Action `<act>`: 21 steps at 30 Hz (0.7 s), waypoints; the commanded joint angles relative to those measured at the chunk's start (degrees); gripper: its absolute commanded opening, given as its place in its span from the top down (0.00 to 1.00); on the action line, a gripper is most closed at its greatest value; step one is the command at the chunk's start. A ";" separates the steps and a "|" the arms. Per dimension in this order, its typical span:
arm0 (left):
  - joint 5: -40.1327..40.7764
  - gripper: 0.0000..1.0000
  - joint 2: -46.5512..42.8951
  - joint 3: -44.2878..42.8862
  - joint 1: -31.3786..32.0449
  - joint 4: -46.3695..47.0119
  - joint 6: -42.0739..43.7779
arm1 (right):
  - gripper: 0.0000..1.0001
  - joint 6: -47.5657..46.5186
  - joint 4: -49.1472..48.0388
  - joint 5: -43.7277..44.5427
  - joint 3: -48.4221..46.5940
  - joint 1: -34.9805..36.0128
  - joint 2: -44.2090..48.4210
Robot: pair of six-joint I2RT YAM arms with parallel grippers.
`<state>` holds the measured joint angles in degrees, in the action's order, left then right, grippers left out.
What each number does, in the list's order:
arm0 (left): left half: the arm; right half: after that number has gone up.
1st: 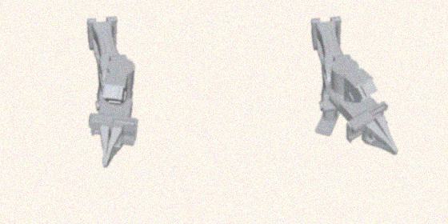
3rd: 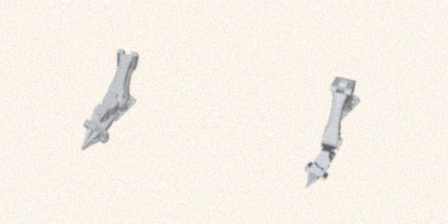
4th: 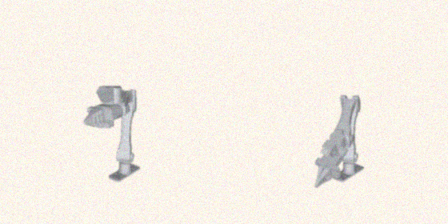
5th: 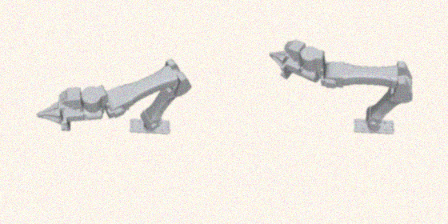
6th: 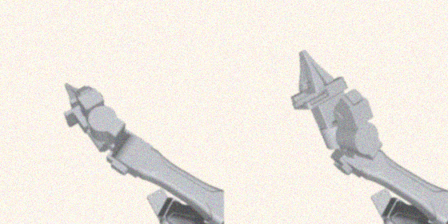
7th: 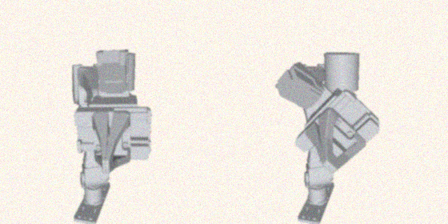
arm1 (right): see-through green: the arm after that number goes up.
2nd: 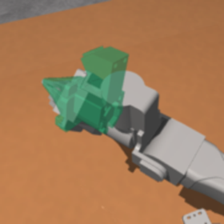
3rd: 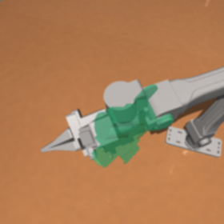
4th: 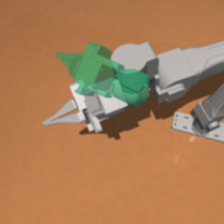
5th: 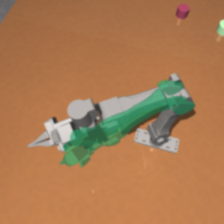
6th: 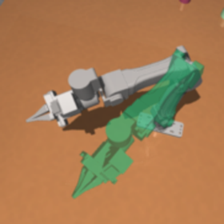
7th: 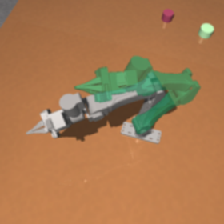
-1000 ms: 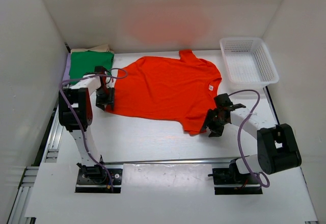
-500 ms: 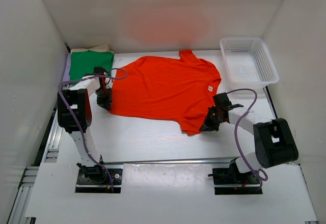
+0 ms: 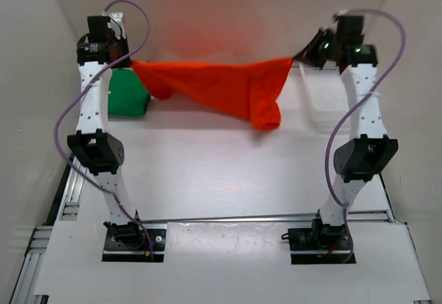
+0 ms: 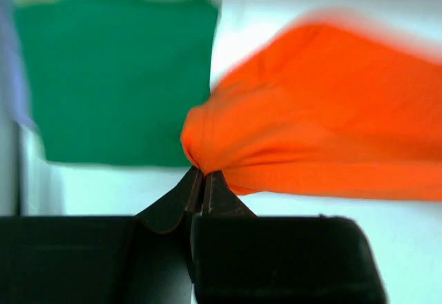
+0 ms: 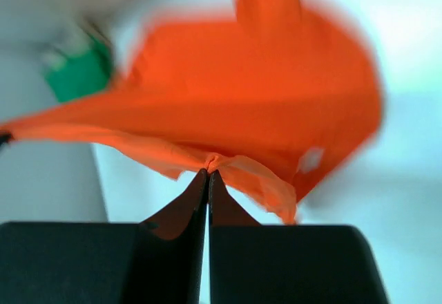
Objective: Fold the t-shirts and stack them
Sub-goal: Flatten out the tshirt
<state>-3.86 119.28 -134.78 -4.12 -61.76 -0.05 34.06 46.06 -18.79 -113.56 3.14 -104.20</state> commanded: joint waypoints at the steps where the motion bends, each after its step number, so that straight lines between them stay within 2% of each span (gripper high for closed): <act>1: 4.81 0.90 -10.79 2.10 0.42 4.85 0.05 | 1.00 2.38 6.86 -5.63 -26.44 -4.35 -0.58; 2: 6.48 0.90 -18.05 7.29 0.43 9.07 0.05 | 1.00 3.19 5.19 -5.65 -24.89 -4.37 1.61; 3: 6.49 0.90 -20.73 11.69 1.82 11.98 0.05 | 1.00 3.20 3.00 -5.65 -21.22 -4.89 4.59; 4: 6.49 0.90 -22.50 16.17 1.83 13.05 0.05 | 1.00 3.20 -2.33 -5.65 -9.95 -4.89 11.58; 7: 6.49 0.90 -26.90 22.07 3.23 10.44 0.05 | 1.00 3.82 -5.99 -4.43 10.20 -4.89 23.64; 10: 6.49 0.90 -30.94 29.97 3.24 5.34 0.05 | 1.00 3.03 -5.99 -3.80 21.94 -4.37 34.28; 11: 6.49 0.90 -32.17 32.45 3.76 4.20 0.05 | 1.00 2.42 -5.29 -2.50 29.46 -4.37 37.03; 12: 6.49 0.90 -33.40 35.17 3.77 2.27 0.05 | 1.00 2.41 -4.41 -1.70 32.93 -3.67 39.49; 13: 6.49 0.90 -36.20 41.38 3.77 1.38 0.05 | 1.00 2.41 -3.36 -0.91 36.27 -2.79 44.30; 15: 5.97 0.90 -40.68 48.52 3.77 -0.02 0.05 | 1.00 2.41 0.75 0.41 45.73 -1.47 48.55; 16: 5.97 0.90 -42.28 56.22 3.77 -0.03 0.05 | 1.00 2.41 1.91 0.94 49.10 0.45 52.40; 17: 5.97 0.90 -43.86 60.04 3.77 -0.03 0.05 | 1.00 3.80 3.14 0.94 52.53 1.42 54.09; 18: 7.71 0.90 -46.66 63.55 3.77 -0.03 0.05 | 1.00 4.60 5.85 1.47 59.44 2.91 57.32; 21: 11.05 0.90 -48.36 74.90 3.77 1.02 0.05 | 1.00 6.80 11.30 2.96 68.27 4.06 62.26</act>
<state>2.68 76.47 -65.08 -0.38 -59.53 -0.01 38.76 49.98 -18.46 -49.93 6.22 -46.00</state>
